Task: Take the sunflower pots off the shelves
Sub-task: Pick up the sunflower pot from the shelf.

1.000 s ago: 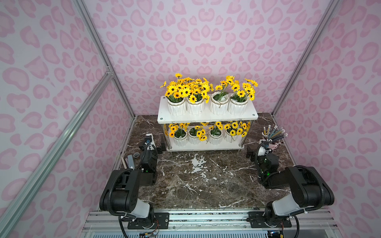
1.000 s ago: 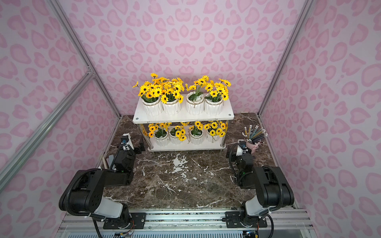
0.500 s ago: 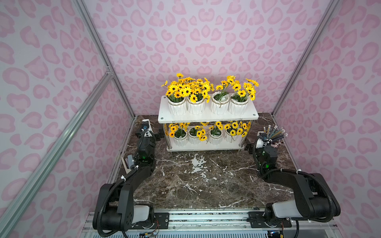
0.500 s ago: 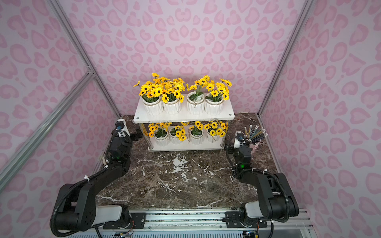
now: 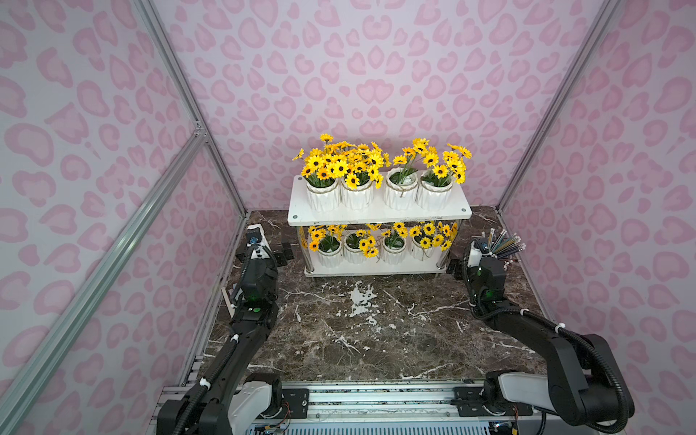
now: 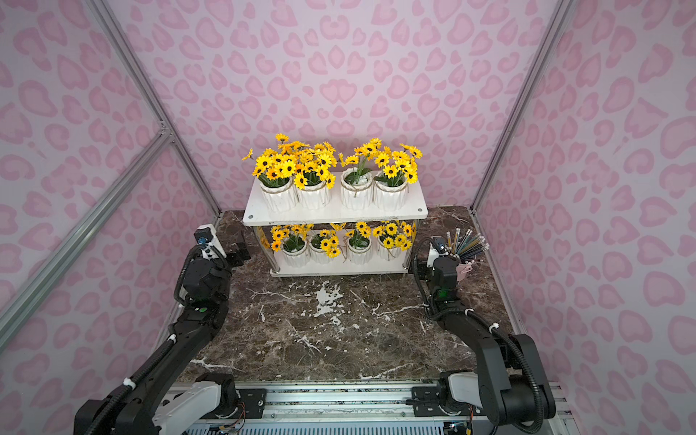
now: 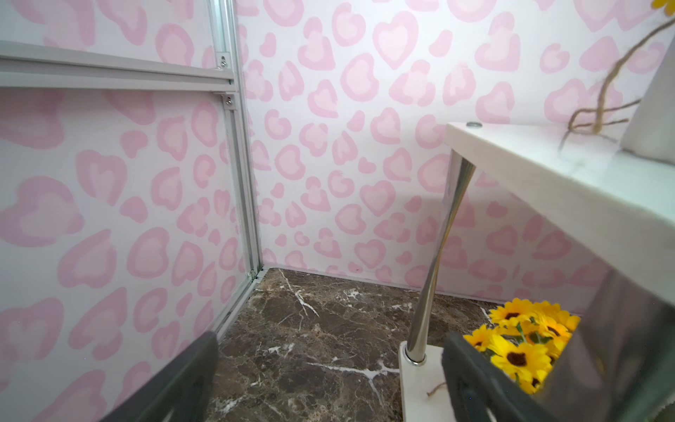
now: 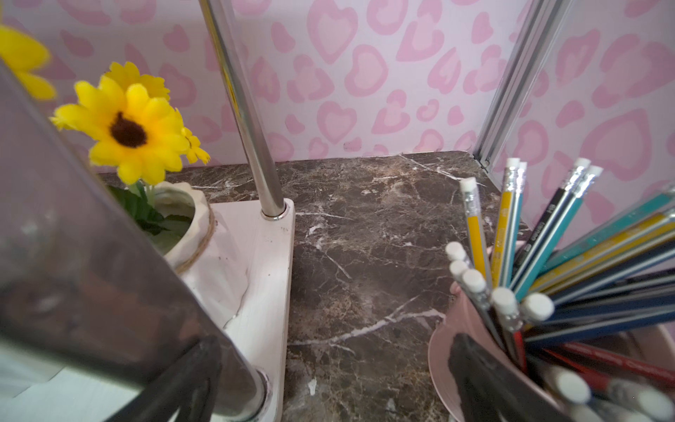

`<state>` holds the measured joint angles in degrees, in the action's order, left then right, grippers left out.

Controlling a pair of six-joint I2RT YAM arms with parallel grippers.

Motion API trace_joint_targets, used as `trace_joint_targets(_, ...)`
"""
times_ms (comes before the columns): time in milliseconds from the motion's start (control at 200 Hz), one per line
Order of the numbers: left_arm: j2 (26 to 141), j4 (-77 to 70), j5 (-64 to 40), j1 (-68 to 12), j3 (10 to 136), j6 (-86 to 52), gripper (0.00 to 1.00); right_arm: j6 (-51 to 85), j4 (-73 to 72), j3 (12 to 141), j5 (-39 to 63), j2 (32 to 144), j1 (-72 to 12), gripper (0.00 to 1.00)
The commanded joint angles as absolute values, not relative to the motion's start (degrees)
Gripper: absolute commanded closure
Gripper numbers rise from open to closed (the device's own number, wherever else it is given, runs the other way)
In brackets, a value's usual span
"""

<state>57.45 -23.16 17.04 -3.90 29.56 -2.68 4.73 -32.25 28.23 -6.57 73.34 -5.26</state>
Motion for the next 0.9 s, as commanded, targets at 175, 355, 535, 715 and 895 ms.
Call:
trace_joint_targets(175, 46.0, -5.8, 17.1, -3.8, 35.3, -0.5, 0.02, 16.1, -10.7, 37.3, 1.2, 73.2, -2.6, 0.0)
trace_joint_targets(355, 38.7, -2.1, 16.6, -3.9, 37.2, -5.8, 0.03, 25.3, -11.0, 35.0, 3.2, 68.9, -0.7, 0.0)
trace_joint_targets(535, 41.9, 13.4, 21.0, -3.8, 46.8, -15.5, 0.02, 36.0, -15.7, 28.9, 7.3, 60.1, 6.9, 0.0)
trace_joint_targets(715, 40.4, 11.7, 11.0, -3.8, 47.9, -19.6, 0.03, 33.9, -10.2, 31.5, 6.0, 53.2, 7.4, 0.08)
trace_joint_targets(895, 40.6, 10.6, 3.3, -3.8, 51.1, -20.6, 0.02, 28.0, -6.2, 37.0, 10.5, 48.4, 7.2, 0.14)
